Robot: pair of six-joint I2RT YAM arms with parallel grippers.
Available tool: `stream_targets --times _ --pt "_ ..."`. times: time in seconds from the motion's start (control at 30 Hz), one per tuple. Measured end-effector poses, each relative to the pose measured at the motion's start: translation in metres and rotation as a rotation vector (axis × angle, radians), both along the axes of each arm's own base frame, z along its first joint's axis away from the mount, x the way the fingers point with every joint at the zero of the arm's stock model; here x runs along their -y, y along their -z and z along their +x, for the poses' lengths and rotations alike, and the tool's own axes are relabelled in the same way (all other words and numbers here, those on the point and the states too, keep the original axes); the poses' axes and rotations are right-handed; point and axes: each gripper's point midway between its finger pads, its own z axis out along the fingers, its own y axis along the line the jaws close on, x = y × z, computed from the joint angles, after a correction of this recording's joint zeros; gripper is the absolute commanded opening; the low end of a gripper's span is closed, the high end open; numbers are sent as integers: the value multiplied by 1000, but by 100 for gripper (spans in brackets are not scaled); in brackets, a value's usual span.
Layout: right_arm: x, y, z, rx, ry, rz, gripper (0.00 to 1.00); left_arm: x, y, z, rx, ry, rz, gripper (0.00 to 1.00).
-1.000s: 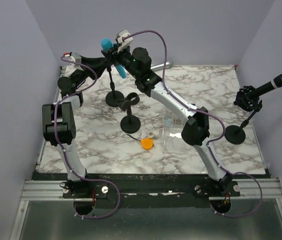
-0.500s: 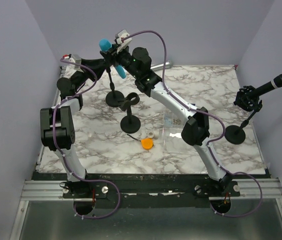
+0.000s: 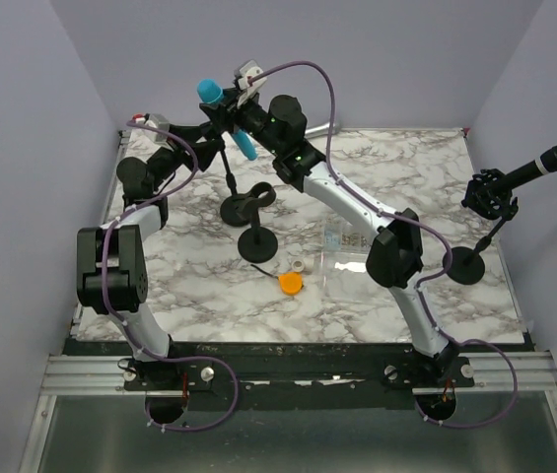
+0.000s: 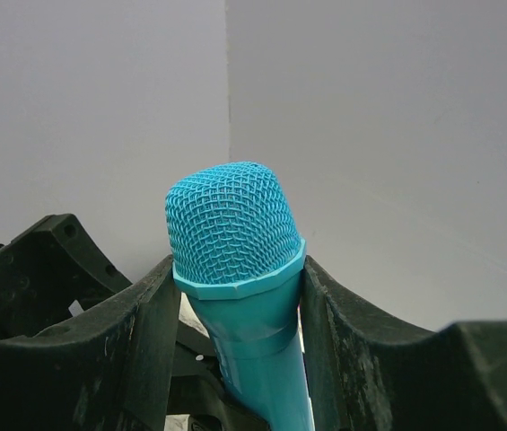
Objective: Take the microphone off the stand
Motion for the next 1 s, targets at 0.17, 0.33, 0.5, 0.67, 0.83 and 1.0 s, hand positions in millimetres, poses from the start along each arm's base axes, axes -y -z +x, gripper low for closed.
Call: stream_targets --times 0.17,0.33,0.5,0.67,0.83,1.0 --pt "8 1 3 -1 -12 9 1 5 8 -4 -6 49 11 68" --pt "14 1 1 -9 -27 12 1 4 12 -2 -2 83 26 64" --pt "15 2 0 -14 -39 14 1 5 3 6 23 114 31 62" --pt "14 2 -2 -12 -48 12 1 9 -5 14 42 165 32 47" --pt "13 1 -2 -12 -49 14 1 12 -5 12 35 195 34 0" --pt "15 -2 -1 -7 -50 22 1 13 -3 10 38 207 39 0"
